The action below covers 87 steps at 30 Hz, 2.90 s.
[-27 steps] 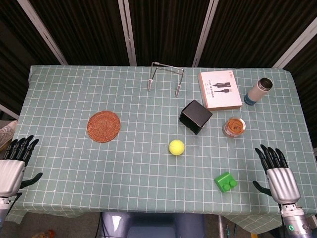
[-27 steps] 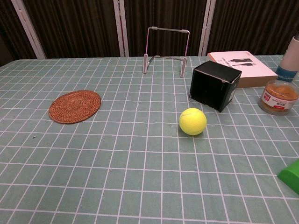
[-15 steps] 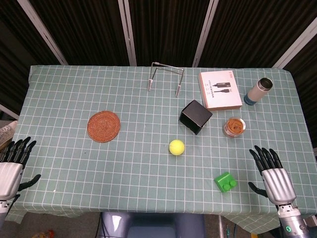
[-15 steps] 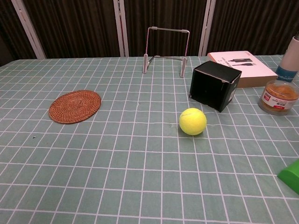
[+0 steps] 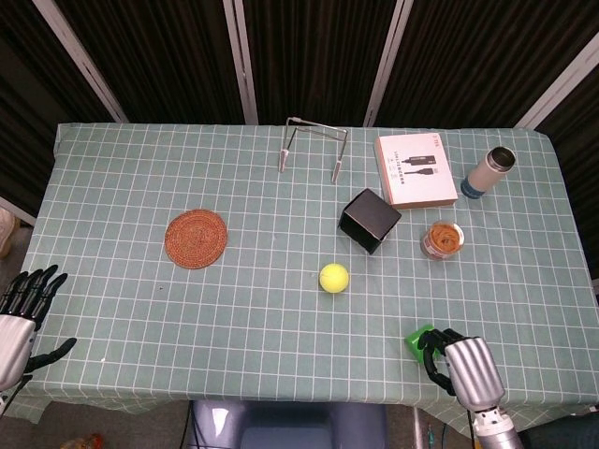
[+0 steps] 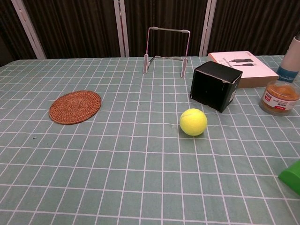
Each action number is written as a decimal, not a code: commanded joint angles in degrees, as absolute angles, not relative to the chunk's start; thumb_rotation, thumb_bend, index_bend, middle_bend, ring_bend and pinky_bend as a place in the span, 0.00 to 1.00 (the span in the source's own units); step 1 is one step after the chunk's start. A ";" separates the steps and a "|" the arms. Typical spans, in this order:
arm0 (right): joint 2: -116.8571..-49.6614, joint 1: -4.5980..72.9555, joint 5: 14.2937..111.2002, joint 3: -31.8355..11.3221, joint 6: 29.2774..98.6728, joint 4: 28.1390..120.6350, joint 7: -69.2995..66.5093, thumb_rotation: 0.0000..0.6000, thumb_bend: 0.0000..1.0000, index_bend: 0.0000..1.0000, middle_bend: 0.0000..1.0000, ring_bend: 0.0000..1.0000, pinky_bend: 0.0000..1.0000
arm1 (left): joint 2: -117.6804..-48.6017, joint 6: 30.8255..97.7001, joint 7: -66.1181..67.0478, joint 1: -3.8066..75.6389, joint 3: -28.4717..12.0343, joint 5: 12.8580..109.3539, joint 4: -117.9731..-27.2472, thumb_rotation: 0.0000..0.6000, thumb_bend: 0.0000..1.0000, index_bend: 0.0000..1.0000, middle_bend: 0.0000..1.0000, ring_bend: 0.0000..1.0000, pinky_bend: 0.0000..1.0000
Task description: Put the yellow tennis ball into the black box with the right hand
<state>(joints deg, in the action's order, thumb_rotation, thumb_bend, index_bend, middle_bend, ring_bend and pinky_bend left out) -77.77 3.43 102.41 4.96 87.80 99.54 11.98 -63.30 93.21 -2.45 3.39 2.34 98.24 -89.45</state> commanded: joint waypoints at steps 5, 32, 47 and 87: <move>-83.36 3.61 101.19 7.19 80.14 104.74 20.99 1.00 0.63 0.54 0.63 0.62 0.90 | -62.17 91.94 -3.64 4.10 2.48 98.26 -89.78 1.00 0.14 0.00 0.00 0.00 0.00; -102.06 11.59 82.90 -2.99 64.17 106.90 26.43 1.00 0.67 0.36 0.54 0.56 0.90 | -62.28 86.54 -4.74 6.14 0.21 92.01 -89.14 1.00 0.14 0.00 0.00 0.00 0.00; -107.08 17.78 75.58 -8.08 58.63 97.65 19.99 1.00 0.67 0.36 0.53 0.55 0.88 | -62.67 85.44 -4.44 6.29 -0.27 90.19 -88.59 1.00 0.14 0.00 0.00 0.00 0.00; -107.75 31.73 70.61 -14.87 49.23 79.56 4.04 1.00 0.67 0.30 0.45 0.45 0.74 | -64.17 79.56 -1.46 7.93 -1.94 83.64 -87.67 1.00 0.14 0.00 0.00 0.00 0.00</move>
<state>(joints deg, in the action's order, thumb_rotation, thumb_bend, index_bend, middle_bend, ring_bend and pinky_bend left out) -107.76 31.68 70.65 -14.82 49.18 79.61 4.09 -64.17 79.57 -1.46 7.93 -1.93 83.65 -87.67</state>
